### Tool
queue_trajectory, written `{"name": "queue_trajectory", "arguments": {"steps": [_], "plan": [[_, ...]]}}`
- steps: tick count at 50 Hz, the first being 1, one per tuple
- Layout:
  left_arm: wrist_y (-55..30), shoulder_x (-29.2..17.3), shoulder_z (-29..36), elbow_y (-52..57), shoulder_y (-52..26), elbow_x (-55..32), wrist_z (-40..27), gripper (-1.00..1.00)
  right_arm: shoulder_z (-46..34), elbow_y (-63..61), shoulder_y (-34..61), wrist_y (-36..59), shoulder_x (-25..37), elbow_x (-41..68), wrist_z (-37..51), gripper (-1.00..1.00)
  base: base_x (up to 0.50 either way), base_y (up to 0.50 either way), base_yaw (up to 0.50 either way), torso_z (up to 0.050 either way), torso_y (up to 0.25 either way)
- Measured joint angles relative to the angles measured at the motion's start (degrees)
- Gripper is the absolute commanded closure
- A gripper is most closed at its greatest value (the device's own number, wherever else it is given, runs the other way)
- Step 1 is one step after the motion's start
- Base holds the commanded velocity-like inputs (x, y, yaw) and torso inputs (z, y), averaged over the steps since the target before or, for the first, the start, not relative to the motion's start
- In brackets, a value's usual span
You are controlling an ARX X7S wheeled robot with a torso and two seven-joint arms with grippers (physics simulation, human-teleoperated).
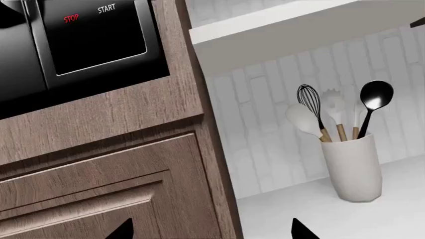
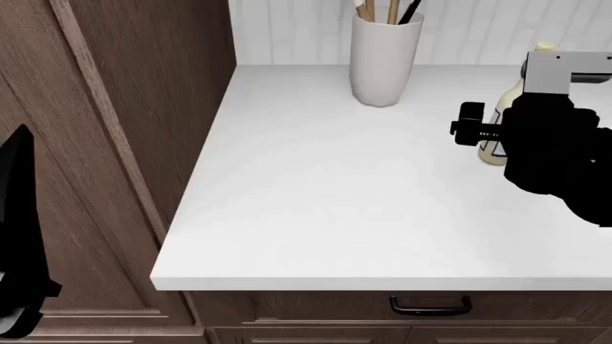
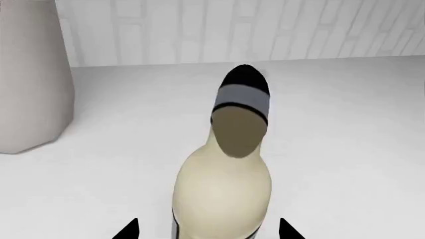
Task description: Move the drinks to the dining counter.
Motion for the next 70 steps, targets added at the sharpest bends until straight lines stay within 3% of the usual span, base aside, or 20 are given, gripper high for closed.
{"name": "queue_trajectory", "arguments": {"steps": [8, 9, 17, 24, 33, 45, 54, 70], "plan": [[0.64, 0.01, 4.62, 0.0, -2.06, 2.02, 0.0, -1.0, 0.13, 10.79, -3.18, 0.8, -4.74, 1.66, -4.98, -1.0, 0.0, 0.0, 0.0, 0.0, 0.0], [0.75, -0.04, 5.15, 0.0, -2.37, 2.2, 0.0, -1.0, 0.14, 11.91, -3.51, 0.8, -5.28, 1.73, -5.56, 1.0, 0.0, 0.0, 0.0, 0.0, 0.0], [0.65, 0.49, 7.06, 0.0, -2.63, 3.61, 0.0, -1.0, -0.38, 15.01, -3.99, -0.13, -6.45, 1.56, -6.4, 1.0, 0.0, 0.0, 0.0, 0.0, 0.0], [0.44, 0.58, 6.63, 0.0, -2.11, 3.6, 0.0, -1.0, -0.25, 9.57, -3.19, -2.14, -4.44, 1.12, -4.57, 1.0, 0.0, 0.0, 0.0, 0.0, 0.0], [-0.06, 0.39, 2.47, 0.0, -0.35, 1.49, 0.0, -1.0, 1.3, -13.13, 3.1, -4.98, 6.1, -3.97, 4.76, 1.0, 0.0, 0.0, 0.0, 0.0, 0.0], [1.27, -2.98, -9.01, 0.0, 3.12, -5.78, 0.01, -1.0, 3.73, -41.75, 15.73, 2.23, 16.36, -6.46, 15.4, 1.0, -0.27, 0.03, 0.0, 0.0, 0.001], [2.29, -4.41, -13.36, -0.01, 4.27, -8.49, 0.01, -1.0, 5.38, -50.98, 21.25, 6.34, 17.41, -6.43, 18.02, 1.0, -0.5, 0.09, 0.0, 0.0, 0.0], [2.02, -4.13, -18.49, 0.0, 7.39, -10.52, 0.02, -1.0, 6.66, -56.57, 24.65, 10.11, 16.08, -6.34, 19.72, 1.0, -0.5, 0.18, 0.0, 0.0, 0.0]]}}
